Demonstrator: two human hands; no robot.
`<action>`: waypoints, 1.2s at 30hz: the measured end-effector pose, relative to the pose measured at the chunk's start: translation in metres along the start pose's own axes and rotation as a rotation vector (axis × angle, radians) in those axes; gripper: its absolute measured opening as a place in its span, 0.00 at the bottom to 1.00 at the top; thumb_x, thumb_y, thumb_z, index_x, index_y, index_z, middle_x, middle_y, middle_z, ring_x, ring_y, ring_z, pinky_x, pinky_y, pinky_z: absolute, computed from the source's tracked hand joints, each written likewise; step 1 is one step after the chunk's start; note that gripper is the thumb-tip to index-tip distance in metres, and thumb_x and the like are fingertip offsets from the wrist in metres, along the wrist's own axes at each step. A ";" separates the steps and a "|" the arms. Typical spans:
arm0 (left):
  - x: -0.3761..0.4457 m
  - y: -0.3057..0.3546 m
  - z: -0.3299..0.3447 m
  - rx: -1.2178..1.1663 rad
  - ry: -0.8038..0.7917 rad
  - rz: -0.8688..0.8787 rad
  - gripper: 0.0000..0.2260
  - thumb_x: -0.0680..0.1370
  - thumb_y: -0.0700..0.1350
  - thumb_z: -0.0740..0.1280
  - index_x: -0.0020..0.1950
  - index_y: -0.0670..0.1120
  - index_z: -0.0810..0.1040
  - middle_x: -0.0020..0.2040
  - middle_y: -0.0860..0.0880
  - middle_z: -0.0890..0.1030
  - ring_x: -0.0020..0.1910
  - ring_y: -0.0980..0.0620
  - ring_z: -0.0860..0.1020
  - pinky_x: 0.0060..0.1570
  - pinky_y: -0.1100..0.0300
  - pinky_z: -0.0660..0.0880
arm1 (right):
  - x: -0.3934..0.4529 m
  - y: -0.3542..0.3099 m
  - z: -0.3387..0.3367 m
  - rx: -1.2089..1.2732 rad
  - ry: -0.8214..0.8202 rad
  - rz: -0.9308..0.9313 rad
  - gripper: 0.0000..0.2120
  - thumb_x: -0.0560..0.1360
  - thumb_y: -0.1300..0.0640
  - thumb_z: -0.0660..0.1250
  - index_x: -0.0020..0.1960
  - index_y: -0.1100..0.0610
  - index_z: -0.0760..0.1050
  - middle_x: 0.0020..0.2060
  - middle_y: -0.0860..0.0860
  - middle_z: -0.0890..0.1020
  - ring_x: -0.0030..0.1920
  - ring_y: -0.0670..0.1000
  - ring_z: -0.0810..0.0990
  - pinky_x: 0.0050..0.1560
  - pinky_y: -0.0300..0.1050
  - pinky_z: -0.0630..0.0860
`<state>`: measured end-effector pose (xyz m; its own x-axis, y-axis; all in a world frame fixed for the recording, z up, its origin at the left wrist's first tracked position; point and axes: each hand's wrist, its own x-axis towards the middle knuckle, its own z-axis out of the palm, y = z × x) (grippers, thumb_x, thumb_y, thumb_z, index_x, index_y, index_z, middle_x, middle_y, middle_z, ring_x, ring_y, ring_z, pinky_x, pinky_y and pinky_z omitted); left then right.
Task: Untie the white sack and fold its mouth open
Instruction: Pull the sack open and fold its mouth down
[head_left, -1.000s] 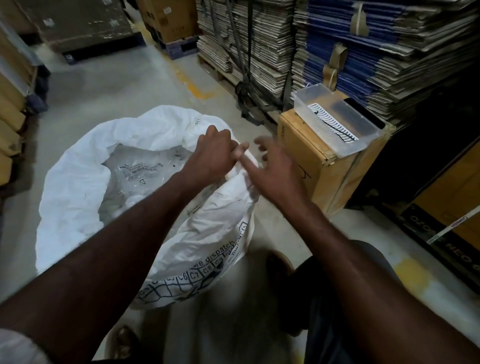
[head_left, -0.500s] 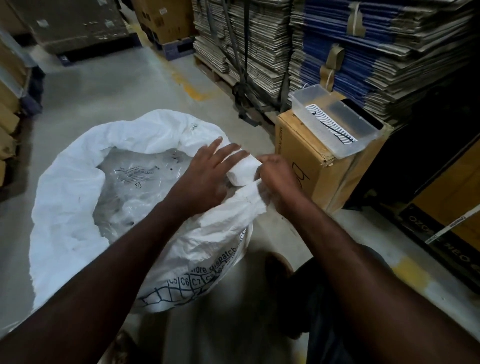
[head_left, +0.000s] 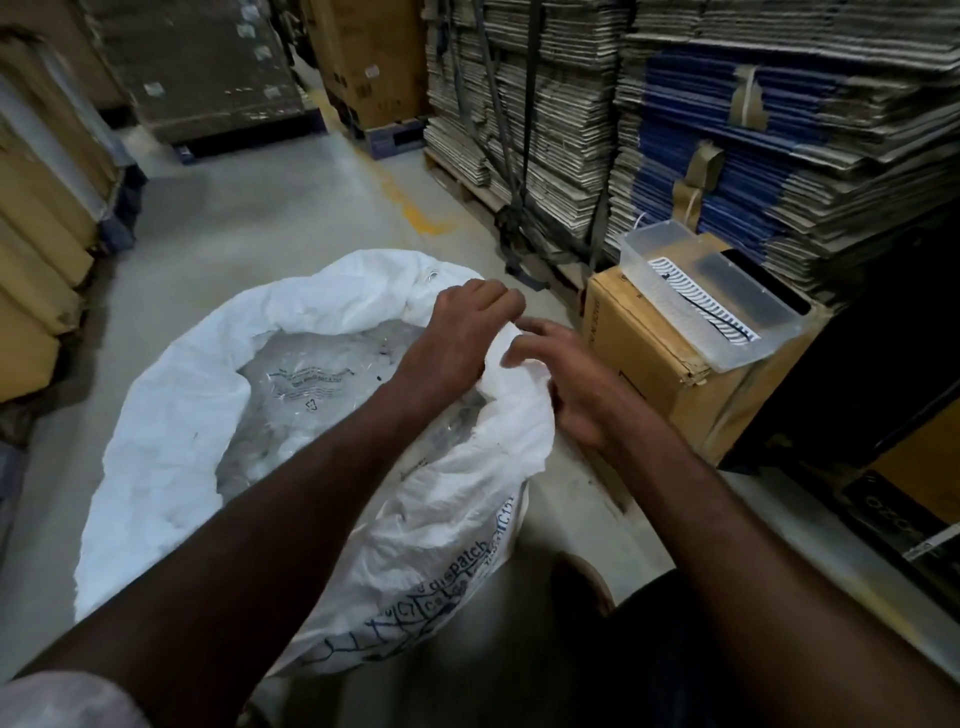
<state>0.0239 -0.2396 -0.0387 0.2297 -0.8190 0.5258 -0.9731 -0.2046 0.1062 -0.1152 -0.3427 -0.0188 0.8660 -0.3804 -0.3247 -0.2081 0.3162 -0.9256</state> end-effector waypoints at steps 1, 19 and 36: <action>-0.002 -0.004 0.002 -0.030 0.003 -0.017 0.12 0.77 0.39 0.72 0.60 0.45 0.78 0.54 0.47 0.79 0.52 0.43 0.78 0.54 0.43 0.75 | 0.004 -0.002 0.001 -0.003 -0.012 -0.009 0.27 0.68 0.68 0.70 0.66 0.55 0.80 0.56 0.60 0.88 0.57 0.63 0.87 0.62 0.66 0.82; -0.006 -0.014 -0.005 0.266 -0.120 -0.199 0.33 0.67 0.39 0.75 0.70 0.53 0.72 0.59 0.48 0.72 0.59 0.43 0.72 0.63 0.44 0.67 | 0.004 -0.012 -0.016 0.313 -0.044 -0.143 0.14 0.74 0.63 0.62 0.55 0.59 0.83 0.52 0.60 0.86 0.51 0.57 0.84 0.52 0.50 0.80; 0.012 -0.018 -0.033 0.337 -0.212 -0.055 0.15 0.70 0.40 0.72 0.56 0.47 0.77 0.52 0.47 0.81 0.57 0.40 0.78 0.58 0.46 0.71 | 0.014 0.005 -0.006 -1.004 0.230 -0.720 0.25 0.73 0.57 0.68 0.69 0.45 0.68 0.44 0.52 0.84 0.40 0.54 0.81 0.36 0.56 0.80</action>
<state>0.0436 -0.2279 -0.0061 0.3147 -0.8872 0.3373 -0.9059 -0.3868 -0.1723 -0.1072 -0.3514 -0.0289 0.8486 -0.3664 0.3817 -0.0636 -0.7869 -0.6138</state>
